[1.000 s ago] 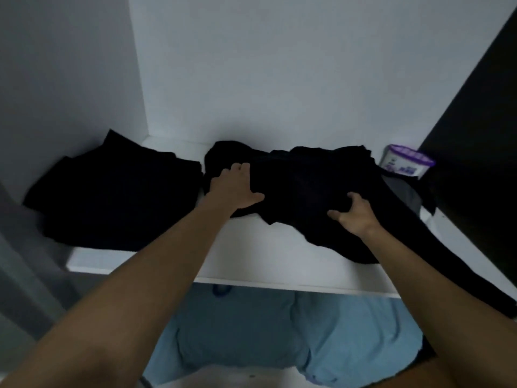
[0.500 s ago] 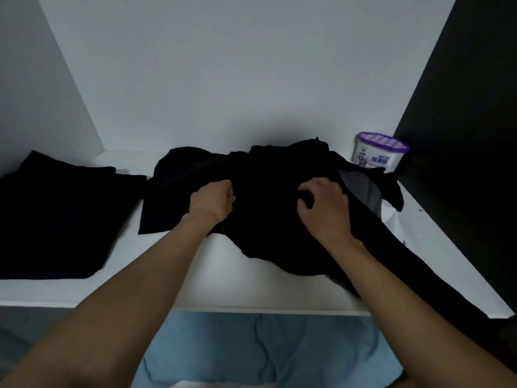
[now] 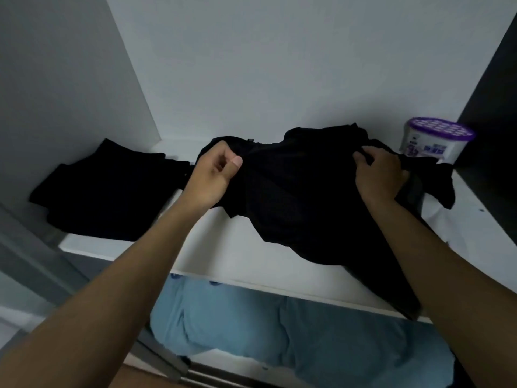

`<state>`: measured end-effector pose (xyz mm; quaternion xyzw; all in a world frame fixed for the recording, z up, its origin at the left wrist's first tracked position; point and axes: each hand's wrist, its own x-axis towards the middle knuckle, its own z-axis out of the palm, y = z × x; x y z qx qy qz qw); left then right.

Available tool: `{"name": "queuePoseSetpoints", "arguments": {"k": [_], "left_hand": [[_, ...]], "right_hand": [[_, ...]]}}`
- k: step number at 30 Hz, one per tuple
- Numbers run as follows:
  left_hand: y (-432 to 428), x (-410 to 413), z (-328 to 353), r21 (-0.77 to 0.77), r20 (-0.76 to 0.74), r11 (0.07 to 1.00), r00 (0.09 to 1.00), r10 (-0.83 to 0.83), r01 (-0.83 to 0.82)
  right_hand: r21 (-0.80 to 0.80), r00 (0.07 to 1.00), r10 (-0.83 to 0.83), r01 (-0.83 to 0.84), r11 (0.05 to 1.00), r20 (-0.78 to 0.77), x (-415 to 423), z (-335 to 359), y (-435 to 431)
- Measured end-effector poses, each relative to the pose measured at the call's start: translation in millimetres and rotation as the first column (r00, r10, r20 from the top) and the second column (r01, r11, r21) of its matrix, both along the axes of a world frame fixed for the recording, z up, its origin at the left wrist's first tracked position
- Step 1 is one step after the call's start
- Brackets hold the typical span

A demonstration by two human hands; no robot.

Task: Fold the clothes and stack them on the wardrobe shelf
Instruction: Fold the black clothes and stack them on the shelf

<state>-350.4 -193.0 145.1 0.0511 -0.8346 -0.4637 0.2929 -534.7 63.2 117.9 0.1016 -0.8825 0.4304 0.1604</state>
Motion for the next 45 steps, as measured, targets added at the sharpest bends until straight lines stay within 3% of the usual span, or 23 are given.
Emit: {"name": "queuePoseSetpoints", "arguments": {"k": [2,4,5,6,7,9,11,12,14,16,18,23,26,30,32,35,38,42,43,45], "left_hand": [[-4.6,16.5,8.9,0.07,0.188,0.972,0.954,-0.232,0.223],[-5.6,30.9,11.1,0.094,0.545,0.906,0.74,-0.393,0.412],[-5.3,36.1,7.9,0.081,0.693,0.882,0.61,-0.384,0.464],[-5.0,37.7,3.3,0.074,0.76,0.879,0.544,-0.356,0.472],[-2.4,38.4,-0.2,0.102,0.764,0.892,0.54,-0.354,0.441],[4.0,34.5,-5.2,0.37,0.605,0.892,0.662,-0.442,0.258],[13.1,30.3,-6.6,0.656,0.428,0.74,0.736,-0.524,0.146],[20.0,29.8,-8.0,0.683,0.412,0.717,0.738,-0.534,0.138],[39.6,34.3,-16.3,0.588,0.447,0.796,0.763,-0.467,0.143],[53.4,42.6,-26.6,0.514,0.418,0.851,0.836,-0.356,0.106],[58.7,59.0,-34.8,0.529,0.326,0.84,0.885,-0.333,0.121],[45.9,135.8,-50.0,0.496,0.251,0.834,0.879,-0.406,0.244],[28.7,188.5,-69.6,0.533,0.257,0.816,0.876,-0.409,0.224],[3.1,256.6,-95.1,0.75,0.181,0.632,0.858,-0.481,0.196],[-10.1,287.1,-104.0,0.792,0.174,0.59,0.87,-0.461,0.154],[-27.2,325.3,-112.6,0.667,0.286,0.736,0.872,-0.398,0.117],[-26.5,359.8,-116.8,0.497,0.384,0.834,0.801,-0.459,0.24],[6.0,398.5,-131.5,0.121,0.421,0.907,0.807,-0.414,0.403],[16.3,405.8,-137.7,0.068,0.431,0.915,0.815,-0.387,0.398],[35.2,417.3,-148.5,0.014,0.451,0.919,0.817,-0.358,0.395]], "right_hand": [[-0.289,0.996,0.079,-0.087,0.953,-0.039,14.5,14.8,-1.8],[-0.55,0.97,0.232,-0.231,0.802,-0.068,39.8,33.7,0.7],[-0.618,0.941,0.331,-0.305,0.725,-0.077,57.6,42.0,3.0],[-0.625,0.893,0.441,-0.397,0.672,-0.092,75.6,46.9,5.8],[-0.568,0.838,0.536,-0.492,0.66,-0.103,92.8,47.1,7.6],[-0.362,0.716,0.695,-0.664,0.655,-0.055,124.2,37.7,8.6],[-0.169,0.594,0.796,-0.778,0.605,0.112,154.0,18.4,5.5],[-0.09,0.543,0.815,-0.819,0.567,0.2,167.5,6.6,3.5],[0.006,0.493,0.817,-0.857,0.515,0.299,189.7,-15.0,1.5],[0.01,0.492,0.797,-0.853,0.522,0.35,206.9,-29.0,3.9],[-0.021,0.509,0.761,-0.826,0.564,0.402,220.5,-32.3,9.1],[-0.181,0.631,0.6,-0.6,0.779,0.491,267.0,-32.2,14.5],[-0.08,0.743,0.497,-0.52,0.85,0.448,307.6,-49.8,-5.2],[-0.028,0.605,0.498,-0.618,0.785,0.621,372.2,-80.8,-43.3],[-0.044,0.561,0.492,-0.629,0.776,0.666,399.4,-91.2,-56.1],[-0.267,0.589,0.51,-0.452,0.851,0.626,427.6,-92.4,-72.9],[-0.459,0.57,0.52,-0.262,0.849,0.637,445.7,-83.6,-88.9],[-0.454,0.374,0.526,-0.268,0.85,0.764,476.3,-81.6,-98.9],[-0.441,0.376,0.524,-0.288,0.85,0.765,486.0,-84.6,-99.4],[-0.394,0.467,0.483,-0.28,0.875,0.741,501.3,-92.5,-96.8]]}}
